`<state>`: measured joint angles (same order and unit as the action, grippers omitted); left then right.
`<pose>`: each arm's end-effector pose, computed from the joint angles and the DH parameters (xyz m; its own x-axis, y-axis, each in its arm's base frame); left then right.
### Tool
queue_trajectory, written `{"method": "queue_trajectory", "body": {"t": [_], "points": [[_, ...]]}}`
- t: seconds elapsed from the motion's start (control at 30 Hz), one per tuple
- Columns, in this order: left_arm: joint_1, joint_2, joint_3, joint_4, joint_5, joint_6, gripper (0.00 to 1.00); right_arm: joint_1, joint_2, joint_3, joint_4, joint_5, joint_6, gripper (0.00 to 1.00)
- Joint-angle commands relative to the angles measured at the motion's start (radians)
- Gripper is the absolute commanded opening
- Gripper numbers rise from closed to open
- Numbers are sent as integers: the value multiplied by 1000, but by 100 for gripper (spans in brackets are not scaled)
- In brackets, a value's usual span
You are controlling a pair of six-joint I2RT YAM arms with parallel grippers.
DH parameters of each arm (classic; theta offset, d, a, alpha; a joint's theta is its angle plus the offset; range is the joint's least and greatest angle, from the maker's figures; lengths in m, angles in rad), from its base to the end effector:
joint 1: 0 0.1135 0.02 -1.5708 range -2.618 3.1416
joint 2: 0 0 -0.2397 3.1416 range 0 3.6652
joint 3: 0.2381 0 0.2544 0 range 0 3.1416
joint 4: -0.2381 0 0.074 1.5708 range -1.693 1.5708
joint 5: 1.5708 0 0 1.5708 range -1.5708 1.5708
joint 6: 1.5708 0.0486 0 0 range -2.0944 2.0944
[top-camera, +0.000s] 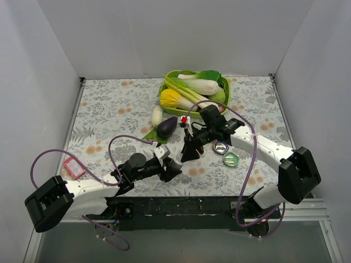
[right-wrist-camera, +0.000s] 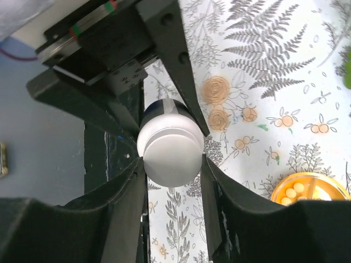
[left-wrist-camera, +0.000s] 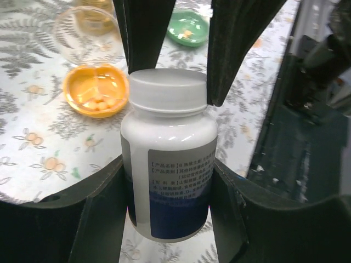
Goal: Sort the pills into containers
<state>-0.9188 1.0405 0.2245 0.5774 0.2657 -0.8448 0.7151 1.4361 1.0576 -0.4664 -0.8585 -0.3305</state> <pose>0.1290 -0.1900 0.1527 -0.7846 -0.1615 -0.5987 0.5047 0.3945 -0.7678 0.2099 0.2310 0.2363 -0.2720 -0.5171 -0.8116 -0.9474 -0.0040 0.3200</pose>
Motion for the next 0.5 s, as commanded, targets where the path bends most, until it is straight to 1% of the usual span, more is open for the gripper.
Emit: {"method": "queue_trajectory", "body": {"t": [0.0, 0.03, 0.07, 0.1, 0.13, 0.17, 0.2, 0.23, 0.27, 0.3, 0.33, 0.4, 0.43, 0.47], "points": [[9, 26, 67, 210, -212, 55, 0, -32, 27, 28, 28, 13, 190, 31], [9, 32, 59, 210, -198, 55, 0, -42, 24, 42, 22, -22, 174, 46], [9, 29, 50, 207, -191, 58, 0, -51, 12, 48, 14, -43, 156, 54], [9, 23, 29, 205, -174, 61, 0, -74, 4, 56, 2, -63, 99, 63], [9, 13, 13, 200, -154, 62, 0, -86, -3, 64, -32, -110, 66, 80], [11, -11, 1, 190, -120, 62, 0, -100, -22, 80, -52, -132, 26, 86], [11, -25, -26, 184, -91, 62, 0, -117, -32, 91, -83, -142, -32, 91], [9, -42, -37, 168, -70, 61, 0, -124, -42, 102, -160, -172, -171, 93], [9, -84, -48, 159, -9, 58, 0, -129, -61, 128, -210, -180, -270, 94], [9, -105, -59, 150, 19, 55, 0, -131, -75, 130, -242, -183, -348, 95], [11, -126, -65, 119, 42, 46, 0, -131, -94, 122, -256, -191, -463, 96], [11, -175, -65, 87, 122, 35, 0, -131, -150, 84, -261, -203, -566, 96], [11, -186, -54, 52, 145, 20, 0, -131, -169, 70, -267, -217, -684, 96], [11, -195, -50, 39, 164, 12, 0, -132, -195, 61, -278, -226, -726, 98]]}}
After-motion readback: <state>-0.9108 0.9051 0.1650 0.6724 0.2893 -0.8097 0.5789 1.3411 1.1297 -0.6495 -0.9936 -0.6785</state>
